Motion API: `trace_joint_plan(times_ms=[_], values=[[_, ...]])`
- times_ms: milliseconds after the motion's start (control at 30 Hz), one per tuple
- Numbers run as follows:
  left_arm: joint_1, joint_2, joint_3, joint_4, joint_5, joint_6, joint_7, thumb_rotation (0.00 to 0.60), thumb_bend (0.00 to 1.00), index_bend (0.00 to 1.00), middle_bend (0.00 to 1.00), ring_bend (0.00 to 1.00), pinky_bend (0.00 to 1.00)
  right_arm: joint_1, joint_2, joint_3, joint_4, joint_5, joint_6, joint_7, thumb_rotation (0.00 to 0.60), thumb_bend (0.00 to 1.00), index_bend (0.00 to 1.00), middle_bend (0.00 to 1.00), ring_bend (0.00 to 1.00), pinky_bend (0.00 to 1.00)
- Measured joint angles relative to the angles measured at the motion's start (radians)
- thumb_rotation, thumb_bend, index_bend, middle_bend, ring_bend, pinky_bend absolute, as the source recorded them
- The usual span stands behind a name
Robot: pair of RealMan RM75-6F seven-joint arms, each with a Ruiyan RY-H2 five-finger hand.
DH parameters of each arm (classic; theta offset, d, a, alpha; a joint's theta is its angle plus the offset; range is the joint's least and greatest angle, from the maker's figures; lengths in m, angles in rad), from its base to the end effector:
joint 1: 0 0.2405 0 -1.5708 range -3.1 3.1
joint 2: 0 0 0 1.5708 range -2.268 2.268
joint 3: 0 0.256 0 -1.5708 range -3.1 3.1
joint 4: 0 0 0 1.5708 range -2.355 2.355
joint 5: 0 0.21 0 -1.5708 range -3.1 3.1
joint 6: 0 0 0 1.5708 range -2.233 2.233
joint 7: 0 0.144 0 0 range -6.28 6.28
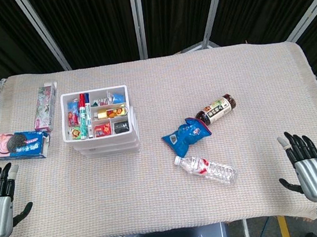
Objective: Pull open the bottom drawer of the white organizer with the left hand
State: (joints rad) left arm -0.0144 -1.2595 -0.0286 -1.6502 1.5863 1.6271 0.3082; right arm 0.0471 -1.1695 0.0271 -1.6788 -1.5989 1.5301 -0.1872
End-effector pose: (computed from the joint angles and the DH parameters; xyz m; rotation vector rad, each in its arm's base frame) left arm -0.2845 0.1536 0.1259 -1.3725 -0.7306 -0.8653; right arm -0.2853 -0.1632 0.1363 1.4570 -0.8119 0.8957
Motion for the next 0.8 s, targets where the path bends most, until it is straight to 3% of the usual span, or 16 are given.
trace_joint_plan(times_ms=[433,500,567,667,800], values=[[-0.005,-0.004,0.003,0.001,0.001,-0.016,-0.002,0.6,0.19,0.0,0.0,0.02,0.03,0.002,0.001,0.001,-0.002,0.001,-0.001,0.003,0.6,0.0,0.0,0.0,0.0,0.0],[-0.007,-0.005,0.005,-0.001,0.0,-0.024,-0.012,0.6,0.25,0.0,0.1,0.21,0.21,0.002,0.001,0.002,-0.002,0.005,-0.004,0.001,0.6,0.0,0.0,0.0,0.0,0.0],[-0.01,-0.009,0.004,-0.002,0.001,-0.027,-0.033,0.6,0.36,0.0,0.38,0.52,0.48,0.003,0.0,0.002,-0.003,0.007,-0.007,-0.001,0.6,0.0,0.0,0.0,0.0,0.0],[-0.013,-0.025,-0.001,0.001,0.005,-0.019,-0.088,0.6,0.44,0.0,0.59,0.69,0.61,0.003,0.0,-0.001,-0.004,0.001,-0.007,-0.002,0.6,0.0,0.0,0.0,0.0,0.0],[-0.023,-0.057,-0.002,0.011,0.013,-0.025,-0.218,0.6,0.5,0.0,0.71,0.78,0.69,0.002,0.001,-0.004,-0.003,0.003,-0.01,0.0,0.6,0.0,0.0,0.0,0.0,0.0]])
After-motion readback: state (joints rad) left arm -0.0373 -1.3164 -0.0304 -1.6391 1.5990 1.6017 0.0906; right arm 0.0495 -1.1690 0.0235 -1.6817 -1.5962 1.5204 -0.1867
